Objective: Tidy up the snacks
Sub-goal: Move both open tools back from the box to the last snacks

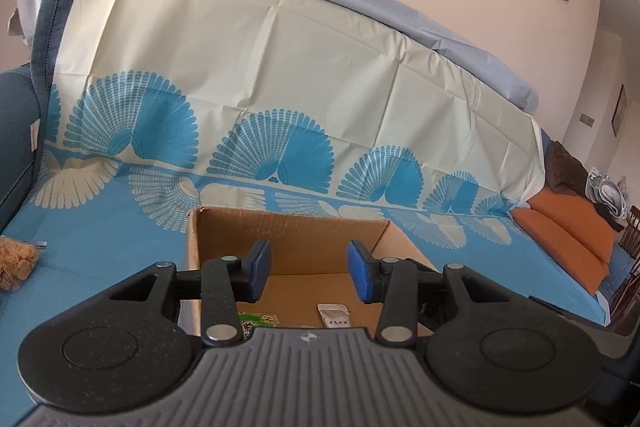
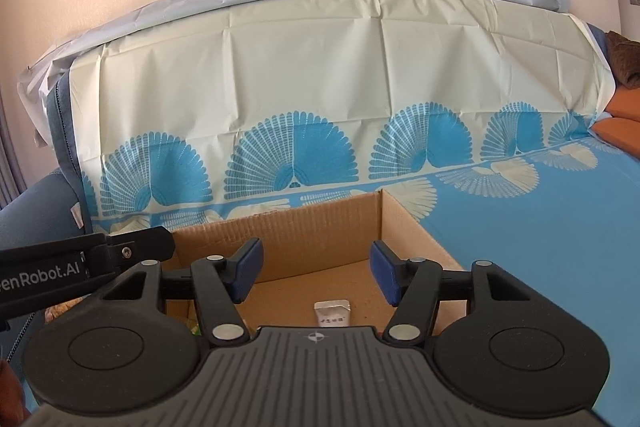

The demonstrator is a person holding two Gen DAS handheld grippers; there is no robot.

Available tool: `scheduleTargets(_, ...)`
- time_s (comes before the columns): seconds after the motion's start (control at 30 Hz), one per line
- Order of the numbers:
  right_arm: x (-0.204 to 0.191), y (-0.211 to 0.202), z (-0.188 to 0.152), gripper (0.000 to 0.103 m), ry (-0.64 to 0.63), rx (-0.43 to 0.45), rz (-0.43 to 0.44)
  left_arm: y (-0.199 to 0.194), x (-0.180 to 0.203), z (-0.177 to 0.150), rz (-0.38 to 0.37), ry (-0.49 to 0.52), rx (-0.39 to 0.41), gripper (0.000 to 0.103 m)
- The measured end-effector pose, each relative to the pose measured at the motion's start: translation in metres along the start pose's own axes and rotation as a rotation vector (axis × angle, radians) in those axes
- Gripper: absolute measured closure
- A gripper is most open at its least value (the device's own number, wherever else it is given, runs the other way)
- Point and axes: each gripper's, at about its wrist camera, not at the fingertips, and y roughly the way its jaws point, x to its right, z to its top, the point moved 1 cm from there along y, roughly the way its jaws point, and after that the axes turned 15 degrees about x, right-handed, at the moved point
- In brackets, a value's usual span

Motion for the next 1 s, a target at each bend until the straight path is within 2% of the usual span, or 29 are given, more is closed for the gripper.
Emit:
scheduleTargets(0.23,-0.040,0.003,-0.003,0.042,0.045,0.015,0.039,-0.002,-0.051,0.010,0.128,-0.111,-0.018,0.059)
scheduleTargets(0.4,-0.074,0.006,-0.008,0.042,0.082,0.005,0.118,-0.005,-0.104,0.019,0.252,-0.195,-0.027,0.068)
scheduleTargets(0.57,-0.106,0.009,-0.012,0.057,0.088,0.009,0.226,-0.006,-0.167,0.022,0.383,-0.316,-0.025,0.068)
scheduleTargets(0.63,-0.120,0.014,-0.015,0.057,0.092,0.006,0.260,-0.006,-0.197,0.015,0.444,-0.420,-0.046,0.060)
scheduleTargets(0.77,-0.148,0.028,-0.018,0.057,0.134,-0.019,0.351,-0.009,-0.251,-0.006,0.571,-0.660,-0.089,0.055)
scheduleTargets(0.8,-0.155,0.029,-0.018,0.057,0.136,-0.020,0.371,-0.010,-0.260,-0.010,0.602,-0.698,-0.090,0.050)
scheduleTargets(0.93,-0.175,0.038,-0.021,0.057,0.151,-0.058,0.428,-0.017,-0.288,-0.021,0.730,-0.783,-0.069,0.029)
scheduleTargets(1.0,-0.181,0.044,-0.026,0.057,0.160,-0.096,0.436,-0.017,-0.296,-0.022,0.778,-0.798,-0.048,0.024)
